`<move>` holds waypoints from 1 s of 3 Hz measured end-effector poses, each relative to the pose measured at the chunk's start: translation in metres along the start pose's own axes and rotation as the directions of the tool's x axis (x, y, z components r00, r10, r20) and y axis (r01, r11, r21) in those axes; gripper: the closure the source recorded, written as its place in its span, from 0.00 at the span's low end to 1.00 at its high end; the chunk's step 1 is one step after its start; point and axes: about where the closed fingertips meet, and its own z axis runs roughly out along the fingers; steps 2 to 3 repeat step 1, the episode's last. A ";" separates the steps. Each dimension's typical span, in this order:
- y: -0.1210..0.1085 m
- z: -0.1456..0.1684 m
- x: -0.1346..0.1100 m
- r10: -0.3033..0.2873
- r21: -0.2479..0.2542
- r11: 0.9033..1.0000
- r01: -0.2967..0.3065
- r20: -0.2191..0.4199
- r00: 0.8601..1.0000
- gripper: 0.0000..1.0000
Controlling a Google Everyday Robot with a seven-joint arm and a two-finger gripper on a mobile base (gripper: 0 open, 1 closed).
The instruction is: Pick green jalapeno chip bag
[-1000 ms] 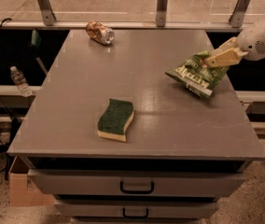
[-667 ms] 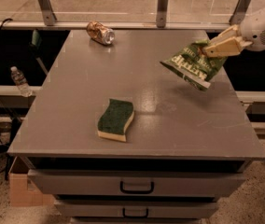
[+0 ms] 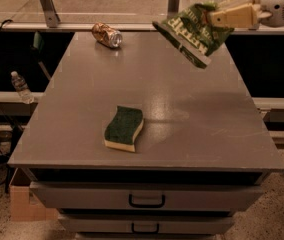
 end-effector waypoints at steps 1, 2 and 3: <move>0.000 0.003 -0.008 -0.001 0.002 1.000 0.001 0.027 1.000 1.00; 0.000 0.003 -0.008 -0.001 0.002 1.000 0.001 0.027 1.000 1.00; 0.000 0.003 -0.008 -0.001 0.002 1.000 0.001 0.027 1.000 1.00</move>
Offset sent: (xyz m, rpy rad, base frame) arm 0.0000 0.0000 0.0000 0.0000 0.0000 0.0000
